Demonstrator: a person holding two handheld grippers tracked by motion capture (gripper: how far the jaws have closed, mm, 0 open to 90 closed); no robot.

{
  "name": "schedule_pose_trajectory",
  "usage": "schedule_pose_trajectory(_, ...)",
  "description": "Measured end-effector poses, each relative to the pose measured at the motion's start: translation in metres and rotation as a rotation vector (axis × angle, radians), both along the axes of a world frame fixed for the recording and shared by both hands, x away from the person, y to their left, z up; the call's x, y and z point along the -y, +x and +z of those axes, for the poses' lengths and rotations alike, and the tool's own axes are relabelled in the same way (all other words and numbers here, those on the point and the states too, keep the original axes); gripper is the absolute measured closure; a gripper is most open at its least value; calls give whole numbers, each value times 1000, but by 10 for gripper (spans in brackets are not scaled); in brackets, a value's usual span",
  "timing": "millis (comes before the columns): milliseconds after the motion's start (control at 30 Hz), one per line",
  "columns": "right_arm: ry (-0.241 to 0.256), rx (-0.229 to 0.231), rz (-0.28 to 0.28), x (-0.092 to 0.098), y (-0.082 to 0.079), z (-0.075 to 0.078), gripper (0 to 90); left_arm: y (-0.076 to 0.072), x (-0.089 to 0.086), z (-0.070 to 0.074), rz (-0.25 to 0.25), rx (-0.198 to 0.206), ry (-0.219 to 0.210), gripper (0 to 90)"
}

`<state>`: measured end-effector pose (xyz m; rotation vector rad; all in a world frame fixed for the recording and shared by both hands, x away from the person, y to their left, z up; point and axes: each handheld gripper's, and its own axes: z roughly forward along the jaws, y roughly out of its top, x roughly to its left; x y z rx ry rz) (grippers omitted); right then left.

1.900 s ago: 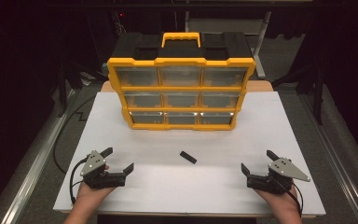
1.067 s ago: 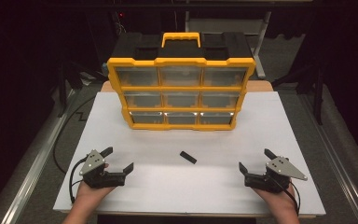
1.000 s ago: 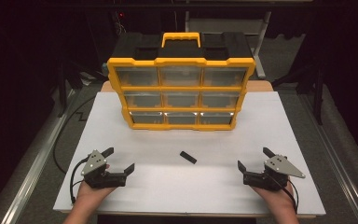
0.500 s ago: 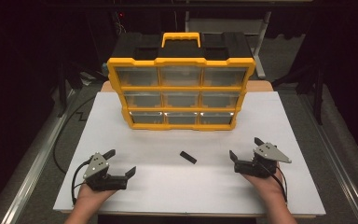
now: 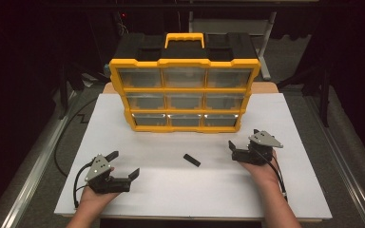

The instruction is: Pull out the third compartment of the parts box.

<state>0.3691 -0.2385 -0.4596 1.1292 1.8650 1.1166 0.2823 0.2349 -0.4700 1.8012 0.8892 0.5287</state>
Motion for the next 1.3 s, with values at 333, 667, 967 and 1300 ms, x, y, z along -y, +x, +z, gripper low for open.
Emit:
schedule_pose_trajectory(333,-31,6,-5,2,-3,3,3,0,2,-1,-13,-4,-4,2)
schedule_pose_trajectory(667,-105,-12,23,10,-19,1,3,-2,0,1,3,10,-12,2)
schedule_pose_trajectory(967,-172,-60,44,13,-24,-7,3,2,2,-2,-9,0,-6,2)
schedule_pose_trajectory(1300,-287,-48,85,3,-29,-8,3,-2,1,2,-13,28,-30,2)
